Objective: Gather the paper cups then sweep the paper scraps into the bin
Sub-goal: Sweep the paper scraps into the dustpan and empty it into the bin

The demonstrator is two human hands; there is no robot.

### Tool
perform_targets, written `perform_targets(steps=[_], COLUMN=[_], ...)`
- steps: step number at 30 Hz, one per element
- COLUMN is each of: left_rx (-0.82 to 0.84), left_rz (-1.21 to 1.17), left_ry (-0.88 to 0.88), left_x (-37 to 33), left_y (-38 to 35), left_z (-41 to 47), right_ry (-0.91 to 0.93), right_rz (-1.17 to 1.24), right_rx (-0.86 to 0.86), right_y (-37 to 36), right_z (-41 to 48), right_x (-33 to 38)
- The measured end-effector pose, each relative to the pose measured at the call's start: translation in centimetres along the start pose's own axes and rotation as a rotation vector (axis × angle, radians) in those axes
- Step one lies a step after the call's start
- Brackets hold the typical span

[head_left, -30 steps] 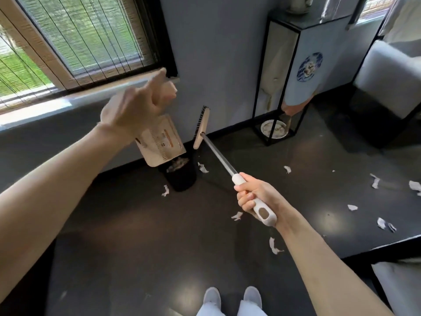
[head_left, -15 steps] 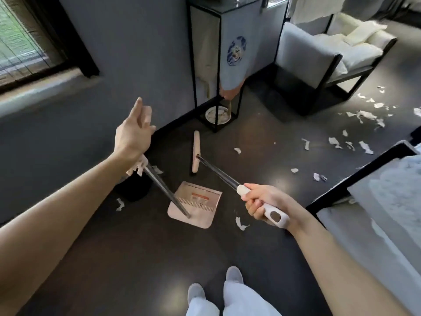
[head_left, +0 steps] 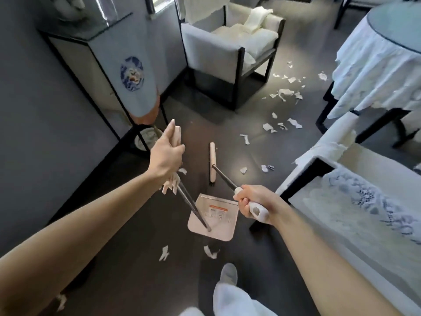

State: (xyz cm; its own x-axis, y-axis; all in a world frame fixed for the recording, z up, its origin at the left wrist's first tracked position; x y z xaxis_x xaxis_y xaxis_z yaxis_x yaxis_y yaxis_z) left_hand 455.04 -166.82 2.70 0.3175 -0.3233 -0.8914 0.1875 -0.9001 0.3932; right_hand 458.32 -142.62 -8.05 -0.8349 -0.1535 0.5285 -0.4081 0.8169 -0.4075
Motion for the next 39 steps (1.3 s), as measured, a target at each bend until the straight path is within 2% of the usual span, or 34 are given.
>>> perform_targets(steps=[5, 10, 15, 24, 29, 34, 39], left_rx=[0.070, 0.152, 0.352, 0.500, 0.493, 0.404, 0.442], left_rz=[-0.034, -0.072, -0.170, -0.015, 0.069, 0.087, 0.061], left_ry=[-0.073, -0.135, -0.199, -0.311, -0.431, -0.377, -0.379], left_x=[-4.5, -9.2, -13.8, -26.3, -32.9, -38.5, -47.1], left_y=[-3.3, -6.7, -11.1, -17.2, -23.3, -31.4, -39.7], left_z=[9.6, 21.9, 35.6, 58.4, 70.6, 84.9, 96.9], right_ry=[0.122, 0.227, 0.331, 0.491, 0.503, 0.506, 0.471], right_rz=[0.018, 0.123, 0.280, 0.487, 0.532, 0.567, 0.557], right_rx=[-0.040, -0.103, -0.169, -0.265, -0.267, -0.272, -0.273], right_y=[3.9, 8.4, 13.2, 21.2, 30.2, 42.3, 52.8], right_z=[2.6, 6.9, 11.9, 17.3, 21.0, 24.3, 24.8], right_x=[7.1, 17.5, 28.1, 47.6, 58.5, 69.9, 82.7])
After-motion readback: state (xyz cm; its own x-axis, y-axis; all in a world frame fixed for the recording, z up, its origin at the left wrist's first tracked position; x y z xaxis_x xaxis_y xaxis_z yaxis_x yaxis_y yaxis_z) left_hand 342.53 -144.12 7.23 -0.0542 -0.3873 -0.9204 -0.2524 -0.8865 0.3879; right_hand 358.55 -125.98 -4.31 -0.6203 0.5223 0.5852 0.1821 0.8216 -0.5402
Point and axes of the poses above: each hand's wrist, its own z-axis towards the middle knuckle, its own y-axis out of the back of the hand, x = y × z, the point moved 10 cm from there along z, towards the middle knuckle, and after that the axes turned 13 degrees about x, right-handed, at the moved point
